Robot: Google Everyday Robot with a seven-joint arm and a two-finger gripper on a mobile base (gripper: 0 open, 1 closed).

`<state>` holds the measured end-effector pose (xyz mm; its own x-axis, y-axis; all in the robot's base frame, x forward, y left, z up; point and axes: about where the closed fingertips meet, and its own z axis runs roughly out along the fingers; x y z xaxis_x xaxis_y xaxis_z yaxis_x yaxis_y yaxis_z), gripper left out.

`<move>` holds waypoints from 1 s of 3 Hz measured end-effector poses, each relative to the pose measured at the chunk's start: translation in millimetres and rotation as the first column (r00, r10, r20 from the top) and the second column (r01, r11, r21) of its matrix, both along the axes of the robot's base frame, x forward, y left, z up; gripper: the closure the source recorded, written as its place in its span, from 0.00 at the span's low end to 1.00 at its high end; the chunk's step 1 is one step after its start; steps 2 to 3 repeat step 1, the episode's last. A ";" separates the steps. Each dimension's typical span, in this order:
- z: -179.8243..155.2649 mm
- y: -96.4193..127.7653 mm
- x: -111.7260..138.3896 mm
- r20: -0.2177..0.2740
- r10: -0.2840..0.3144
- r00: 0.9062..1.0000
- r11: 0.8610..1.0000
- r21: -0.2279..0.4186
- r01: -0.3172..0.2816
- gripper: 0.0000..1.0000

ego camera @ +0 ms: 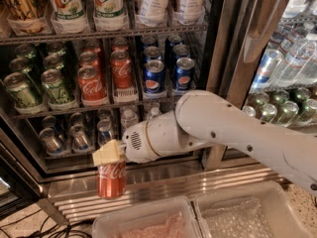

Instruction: Pick coke can from middle shelf of fridge

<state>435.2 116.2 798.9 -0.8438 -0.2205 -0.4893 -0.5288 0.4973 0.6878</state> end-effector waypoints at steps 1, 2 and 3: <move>-0.1 0.1 -0.6 -0.001 0.002 1.000 1.000 0.000 -0.002 1.00; -0.1 0.1 -0.6 -0.001 0.002 1.000 1.000 0.000 -0.002 1.00; -0.1 0.1 -0.6 -0.001 0.002 1.000 1.000 0.000 -0.002 1.00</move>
Offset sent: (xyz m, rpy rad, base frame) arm 0.0000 0.0000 0.0000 0.0000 0.0000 0.0000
